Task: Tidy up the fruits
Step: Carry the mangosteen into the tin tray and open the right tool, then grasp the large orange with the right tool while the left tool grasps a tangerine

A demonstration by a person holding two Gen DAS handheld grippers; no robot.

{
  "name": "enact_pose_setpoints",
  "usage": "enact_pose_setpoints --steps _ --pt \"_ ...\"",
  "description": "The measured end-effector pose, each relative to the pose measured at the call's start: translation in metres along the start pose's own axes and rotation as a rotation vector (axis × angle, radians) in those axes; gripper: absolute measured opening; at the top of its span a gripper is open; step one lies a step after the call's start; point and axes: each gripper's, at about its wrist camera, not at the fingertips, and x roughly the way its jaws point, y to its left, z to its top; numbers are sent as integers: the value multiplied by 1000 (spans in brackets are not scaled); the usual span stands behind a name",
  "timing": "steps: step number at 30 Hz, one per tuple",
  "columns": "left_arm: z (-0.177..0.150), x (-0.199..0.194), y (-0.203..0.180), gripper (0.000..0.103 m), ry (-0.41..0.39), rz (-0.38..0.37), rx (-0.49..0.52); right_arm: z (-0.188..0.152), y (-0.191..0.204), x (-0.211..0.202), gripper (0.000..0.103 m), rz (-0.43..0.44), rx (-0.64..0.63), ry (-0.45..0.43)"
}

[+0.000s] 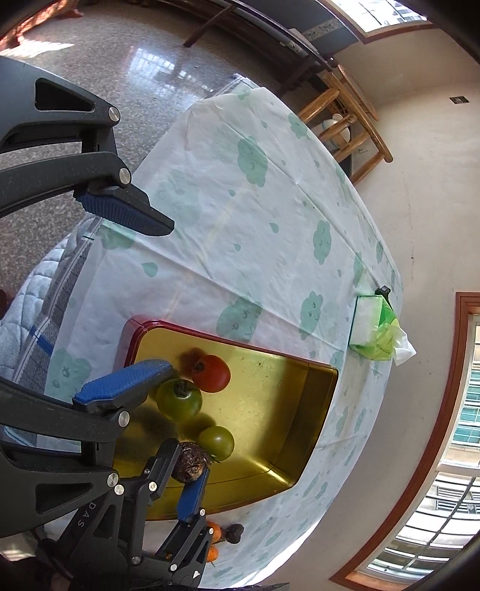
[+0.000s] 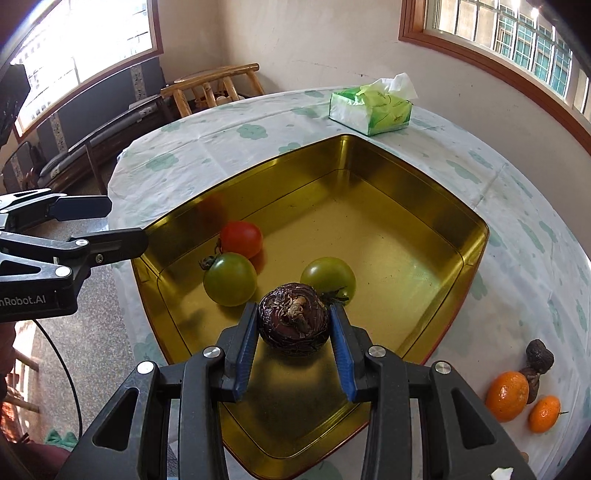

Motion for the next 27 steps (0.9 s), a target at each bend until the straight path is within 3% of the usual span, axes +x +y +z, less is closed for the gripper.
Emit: enact_pose_setpoints --steps 20,27 --pt "-10 -11 4 70 0 -9 -9 3 4 9 37 -19 -4 2" --pt "-7 -17 -10 70 -15 -27 13 -2 -11 -18 42 5 72 -69"
